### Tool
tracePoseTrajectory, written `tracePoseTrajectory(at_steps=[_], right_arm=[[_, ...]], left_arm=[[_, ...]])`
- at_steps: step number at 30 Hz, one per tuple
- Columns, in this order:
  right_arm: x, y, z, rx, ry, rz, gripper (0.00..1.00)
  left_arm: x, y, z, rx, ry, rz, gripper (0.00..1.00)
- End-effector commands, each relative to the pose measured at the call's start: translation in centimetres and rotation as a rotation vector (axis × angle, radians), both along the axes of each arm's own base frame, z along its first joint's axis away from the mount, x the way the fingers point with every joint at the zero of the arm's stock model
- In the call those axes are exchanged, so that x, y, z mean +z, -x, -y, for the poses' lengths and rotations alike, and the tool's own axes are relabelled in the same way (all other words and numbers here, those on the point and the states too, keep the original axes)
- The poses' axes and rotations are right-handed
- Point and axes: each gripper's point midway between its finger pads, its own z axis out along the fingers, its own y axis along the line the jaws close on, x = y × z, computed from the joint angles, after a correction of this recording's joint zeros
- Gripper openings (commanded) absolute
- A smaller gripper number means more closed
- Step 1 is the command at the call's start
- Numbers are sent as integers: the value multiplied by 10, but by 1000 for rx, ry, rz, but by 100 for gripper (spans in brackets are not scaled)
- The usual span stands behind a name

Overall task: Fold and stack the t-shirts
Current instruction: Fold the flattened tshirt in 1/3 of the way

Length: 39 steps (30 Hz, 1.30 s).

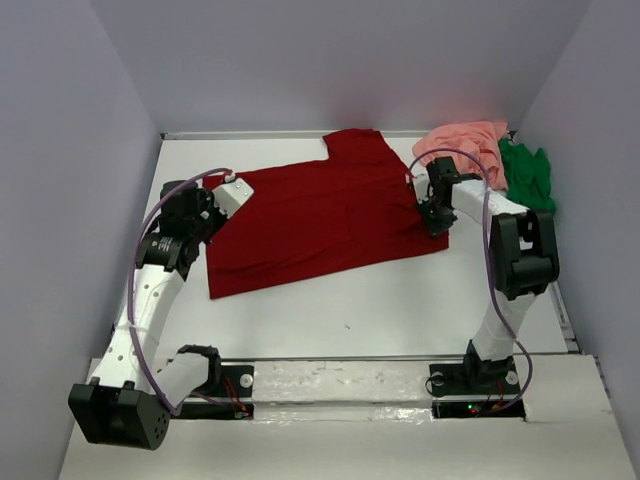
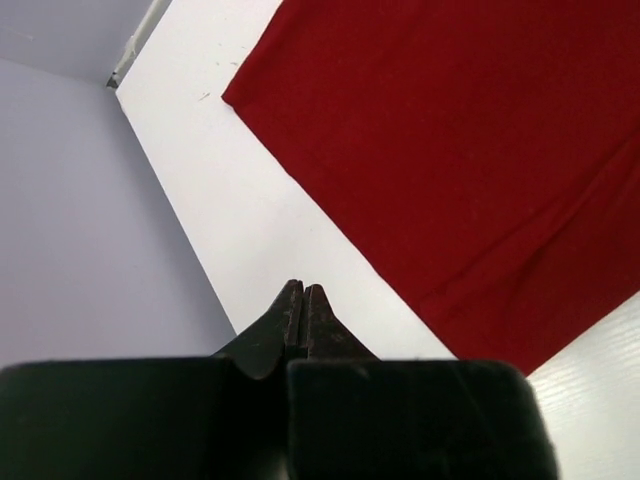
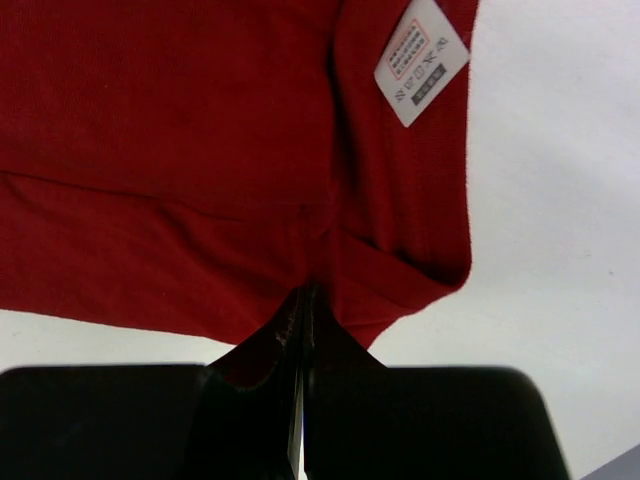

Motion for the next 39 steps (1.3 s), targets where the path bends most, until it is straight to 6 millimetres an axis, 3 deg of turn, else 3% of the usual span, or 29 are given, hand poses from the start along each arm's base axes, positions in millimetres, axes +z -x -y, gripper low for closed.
tracePoseTrajectory(at_steps=[1, 8, 11, 14, 24, 31, 39], right_arm=[[0, -4, -9, 19, -52, -12, 0], [-27, 10, -6, 8, -38, -78, 0], [-40, 28, -2, -5, -25, -118, 0], [-41, 36, 2, -14, -12, -124, 0], [-30, 70, 26, -44, 101, -145, 0], [-21, 95, 32, -43, 120, -175, 0], [-7, 101, 28, -21, 96, -195, 0]], left_arm=[[-12, -7, 1, 51, 68, -1, 0], [-11, -5, -4, 72, 52, 10, 0], [-9, -6, -8, 75, 27, 11, 0], [-8, -5, -10, 78, 16, 11, 0], [-20, -2, -4, 52, 37, -22, 0], [-26, 4, -4, 40, 31, -29, 0], [-32, 10, -7, 44, 16, -40, 0]])
